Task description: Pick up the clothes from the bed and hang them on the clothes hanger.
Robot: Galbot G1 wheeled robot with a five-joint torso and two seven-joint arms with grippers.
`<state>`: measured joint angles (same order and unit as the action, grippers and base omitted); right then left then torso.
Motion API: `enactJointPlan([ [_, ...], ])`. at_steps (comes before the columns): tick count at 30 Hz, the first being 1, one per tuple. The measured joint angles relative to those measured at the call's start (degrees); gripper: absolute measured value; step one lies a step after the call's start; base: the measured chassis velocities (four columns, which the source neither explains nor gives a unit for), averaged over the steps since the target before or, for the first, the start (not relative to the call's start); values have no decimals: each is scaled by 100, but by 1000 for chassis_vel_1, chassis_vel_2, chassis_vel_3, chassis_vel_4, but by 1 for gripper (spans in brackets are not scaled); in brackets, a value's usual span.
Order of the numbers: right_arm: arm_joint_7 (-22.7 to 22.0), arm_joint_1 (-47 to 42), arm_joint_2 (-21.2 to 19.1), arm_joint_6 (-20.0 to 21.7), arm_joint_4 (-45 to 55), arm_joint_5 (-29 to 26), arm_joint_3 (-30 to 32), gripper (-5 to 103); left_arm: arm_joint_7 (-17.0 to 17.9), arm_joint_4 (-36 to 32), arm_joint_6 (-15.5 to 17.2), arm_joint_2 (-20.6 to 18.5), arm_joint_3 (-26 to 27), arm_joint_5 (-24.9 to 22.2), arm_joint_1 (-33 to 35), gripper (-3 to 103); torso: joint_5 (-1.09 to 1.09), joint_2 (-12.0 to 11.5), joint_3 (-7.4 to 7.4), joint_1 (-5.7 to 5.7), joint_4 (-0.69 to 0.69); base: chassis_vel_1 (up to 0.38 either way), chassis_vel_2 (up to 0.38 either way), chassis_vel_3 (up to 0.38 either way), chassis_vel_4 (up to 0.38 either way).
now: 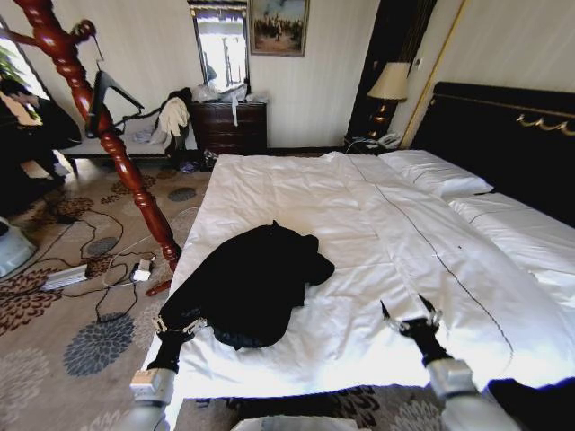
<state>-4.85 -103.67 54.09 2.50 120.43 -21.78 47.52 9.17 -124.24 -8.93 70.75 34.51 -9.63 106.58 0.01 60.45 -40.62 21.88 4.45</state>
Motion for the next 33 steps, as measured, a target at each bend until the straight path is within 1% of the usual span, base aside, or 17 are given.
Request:
enactJointPlan([
  [2,-62,447,-309,206,-333,-516,-59,100,2,-1,-1,10,68,1,37,100,0,0,0,0,3,0,0,0,0],
  [4,-72,1053,-663,286,-739,-710,-265,100,5,-16,-2,8,199,-29,101,100,0,0,0,0,2,0,0,0,0],
  [5,-72,1053,-663,286,-739,-710,-265,100,5,-16,-2,8,199,-29,101,100,0,0,0,0,2,0,0,0,0],
  [7,-64,1454,-898,320,-918,-752,-554,100,7,-47,-3,-10,280,-54,138,100,-1,0,0,0,1,0,0,0,0],
  [8,-24,1856,-1059,331,-1083,-652,-933,100,8,-63,-3,-26,335,-61,164,100,-1,0,0,0,1,0,0,0,0],
  [9,12,2050,-1104,333,-1170,-536,-1135,100,10,-71,-2,-30,353,-63,172,100,-2,0,0,0,1,0,0,0,0],
  [10,12,2050,-1104,333,-1170,-536,-1135,100,10,-71,-2,-30,353,-63,172,100,-2,0,0,0,1,0,0,0,0],
  [14,139,2809,-1226,334,-1614,88,-2117,100,16,-100,6,-18,415,-63,215,100,0,0,0,0,3,0,0,0,0],
  [15,139,2809,-1226,334,-1614,88,-2117,100,16,-100,6,-18,415,-63,215,100,0,0,0,0,3,0,0,0,0],
  [19,302,3336,-1277,176,-1795,633,-2901,100,15,-97,4,28,478,-50,274,100,-3,0,0,0,3,0,0,0,0],
  [20,302,3336,-1277,176,-1795,633,-2901,100,15,-97,4,28,478,-50,274,100,-3,0,0,0,3,0,0,0,0],
  [22,332,3597,-1244,153,-1851,733,-3207,100,13,-92,3,50,490,-45,288,100,-2,0,0,0,3,0,0,0,0],
  [25,387,4291,-1049,80,-2164,975,-3933,100,11,-80,1,87,519,-31,307,100,-3,0,0,0,3,0,0,0,0],
  [26,387,4291,-1049,80,-2164,975,-3933,100,11,-80,1,87,519,-31,307,100,-3,0,0,0,3,0,0,0,0],
  [27,392,4491,-973,64,-2290,1042,-4138,100,12,-74,1,96,541,-34,307,100,-2,1,0,0,2,0,0,0,0],
  [30,416,5257,-661,-32,-2996,1297,-4961,100,12,-58,6,119,644,-42,322,100,-2,0,0,0,-2,0,0,0,0],
  [33,425,5441,-575,-138,-3305,1480,-5173,100,12,-84,5,147,694,-44,349,100,-2,0,0,0,1,0,0,0,0],
])
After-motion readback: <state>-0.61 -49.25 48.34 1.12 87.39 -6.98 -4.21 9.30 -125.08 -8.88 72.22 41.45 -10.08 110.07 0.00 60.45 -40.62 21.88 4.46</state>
